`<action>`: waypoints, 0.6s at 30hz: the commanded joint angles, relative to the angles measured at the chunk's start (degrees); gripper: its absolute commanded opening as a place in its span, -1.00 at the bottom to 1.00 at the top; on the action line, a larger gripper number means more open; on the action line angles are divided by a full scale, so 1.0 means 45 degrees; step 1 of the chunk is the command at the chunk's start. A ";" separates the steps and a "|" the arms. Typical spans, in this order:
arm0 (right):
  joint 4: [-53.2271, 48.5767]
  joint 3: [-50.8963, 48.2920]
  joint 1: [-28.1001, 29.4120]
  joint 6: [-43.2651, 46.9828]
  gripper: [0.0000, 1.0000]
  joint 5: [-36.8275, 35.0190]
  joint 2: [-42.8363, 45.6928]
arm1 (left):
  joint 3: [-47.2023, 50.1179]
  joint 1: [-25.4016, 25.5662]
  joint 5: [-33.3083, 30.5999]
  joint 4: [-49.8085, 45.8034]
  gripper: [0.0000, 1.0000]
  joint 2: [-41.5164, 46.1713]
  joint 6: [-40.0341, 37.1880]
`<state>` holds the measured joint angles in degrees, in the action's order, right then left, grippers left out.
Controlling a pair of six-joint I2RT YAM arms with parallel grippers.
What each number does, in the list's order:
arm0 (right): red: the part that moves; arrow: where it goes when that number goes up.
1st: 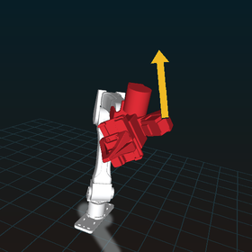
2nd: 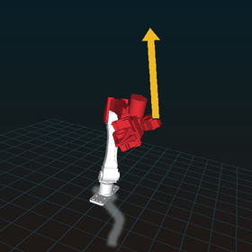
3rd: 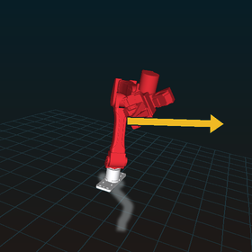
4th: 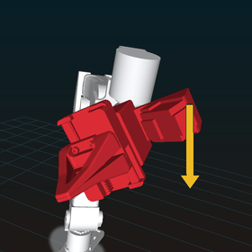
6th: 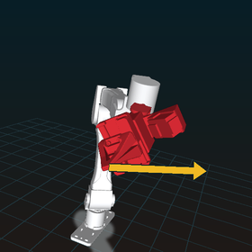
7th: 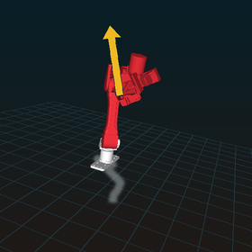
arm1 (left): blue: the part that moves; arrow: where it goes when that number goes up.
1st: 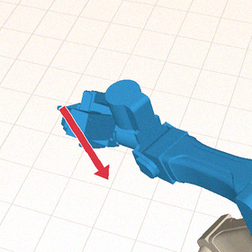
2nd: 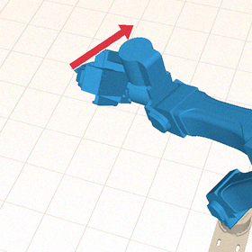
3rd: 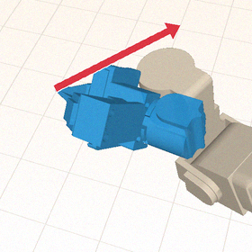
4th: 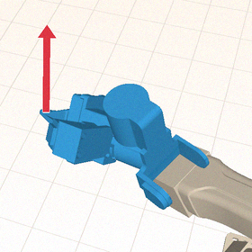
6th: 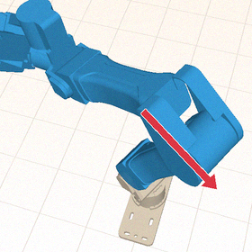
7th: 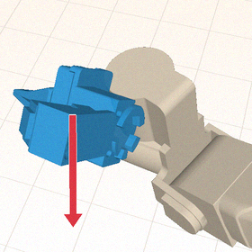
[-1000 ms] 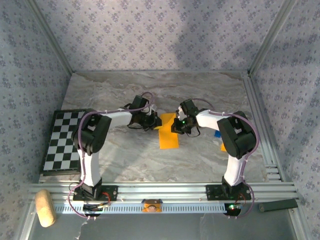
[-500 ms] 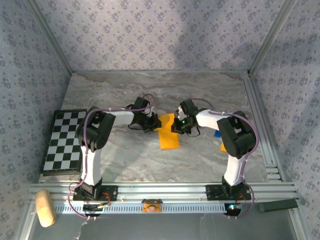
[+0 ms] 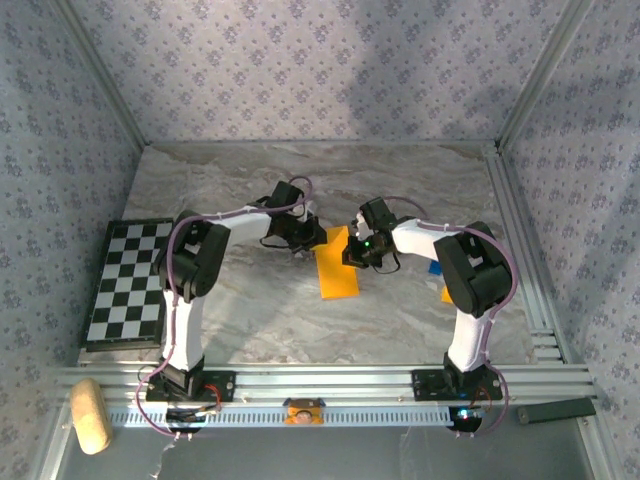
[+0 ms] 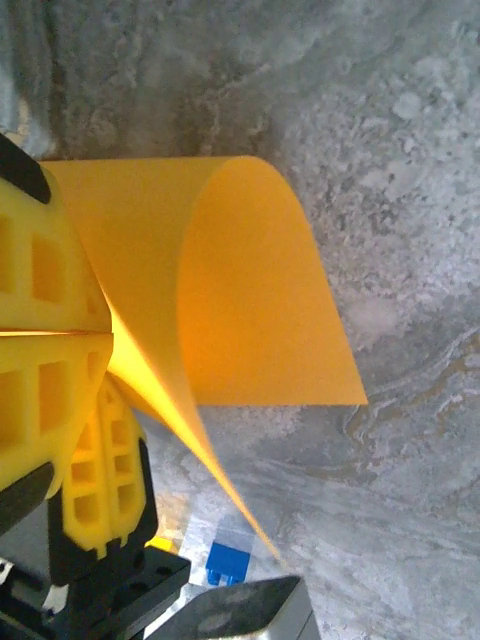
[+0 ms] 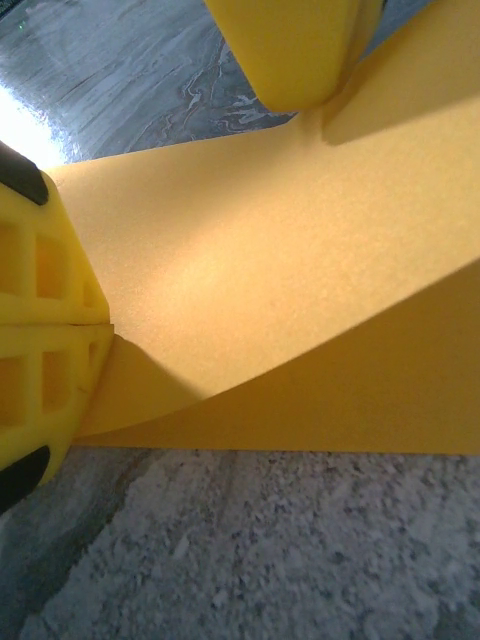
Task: Fold a paper plane with a square sheet of paper (pick it up from the middle)
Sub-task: First fold the square sheet of paper in half at the center of the table.
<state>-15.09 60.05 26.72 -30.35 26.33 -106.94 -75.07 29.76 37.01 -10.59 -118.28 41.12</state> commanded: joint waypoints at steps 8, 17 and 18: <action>-0.1668 -0.0435 0.0033 0.0265 -1.00 -0.1129 -0.0729 | -0.0259 -0.0558 -0.0226 -0.0686 -0.86 -0.1158 -0.0079; -0.1734 -0.0336 0.0027 0.0301 -1.00 -0.1142 -0.0748 | -0.1358 -0.0659 -0.0198 -0.1122 -0.85 -0.1082 -0.0188; -0.1724 -0.0337 0.0038 0.0304 -1.00 -0.1143 -0.0729 | -0.1411 -0.0673 -0.0155 -0.1095 -0.85 -0.1149 -0.0147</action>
<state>-15.11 60.05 26.72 -30.35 26.30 -106.94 -79.11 27.35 36.60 -13.74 -121.60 40.97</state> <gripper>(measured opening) 0.051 0.074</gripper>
